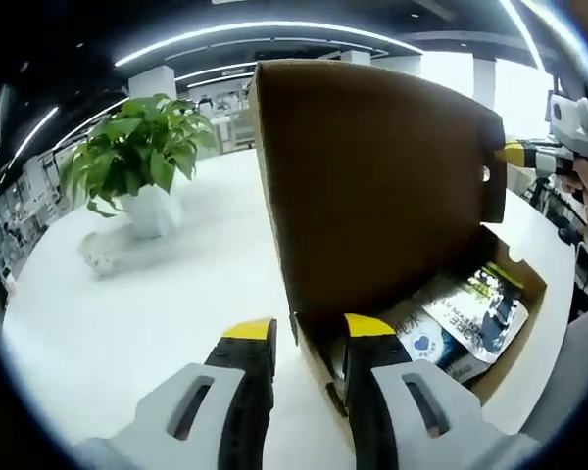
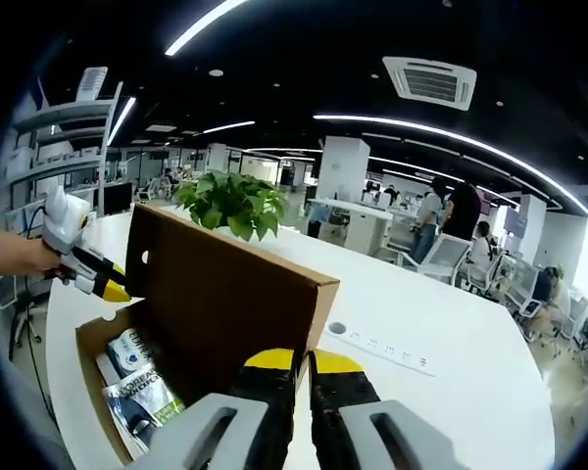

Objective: Operate the shoe box by opening the lid, removing the specified soft item, and placing it in the target area until the item is outside and the box remains undamaged.

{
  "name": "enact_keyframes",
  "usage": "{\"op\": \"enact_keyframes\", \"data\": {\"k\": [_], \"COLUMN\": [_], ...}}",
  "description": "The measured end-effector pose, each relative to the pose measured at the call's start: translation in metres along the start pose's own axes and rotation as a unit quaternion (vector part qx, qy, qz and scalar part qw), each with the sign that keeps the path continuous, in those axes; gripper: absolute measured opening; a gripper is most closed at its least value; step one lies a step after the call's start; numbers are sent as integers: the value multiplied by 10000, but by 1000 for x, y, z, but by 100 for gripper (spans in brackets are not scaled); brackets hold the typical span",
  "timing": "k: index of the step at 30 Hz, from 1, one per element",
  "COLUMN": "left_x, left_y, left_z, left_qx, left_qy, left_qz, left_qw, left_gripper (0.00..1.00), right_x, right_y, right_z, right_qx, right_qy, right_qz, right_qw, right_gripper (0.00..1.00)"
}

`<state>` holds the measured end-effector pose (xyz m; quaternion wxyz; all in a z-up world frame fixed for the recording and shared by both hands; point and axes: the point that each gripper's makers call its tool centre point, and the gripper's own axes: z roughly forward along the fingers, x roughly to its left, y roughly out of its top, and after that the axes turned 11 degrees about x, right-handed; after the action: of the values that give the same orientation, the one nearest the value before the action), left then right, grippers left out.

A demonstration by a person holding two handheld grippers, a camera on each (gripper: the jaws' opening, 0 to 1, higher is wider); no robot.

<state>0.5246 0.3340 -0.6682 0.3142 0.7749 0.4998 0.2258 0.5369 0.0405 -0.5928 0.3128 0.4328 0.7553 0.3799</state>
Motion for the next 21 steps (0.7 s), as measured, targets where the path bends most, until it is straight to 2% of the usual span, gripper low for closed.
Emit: {"op": "enact_keyframes", "data": {"k": [21], "left_x": [10], "left_y": [2], "left_z": [5], "left_qx": [-33], "left_qy": [89], "left_qz": [-91], "left_qw": [9999], "left_gripper": [12], "right_x": [-5], "right_y": [2], "right_z": [11], "right_qx": [61], "right_qy": [75], "right_qz": [45], "right_qw": [9999], "right_gripper": [0]}}
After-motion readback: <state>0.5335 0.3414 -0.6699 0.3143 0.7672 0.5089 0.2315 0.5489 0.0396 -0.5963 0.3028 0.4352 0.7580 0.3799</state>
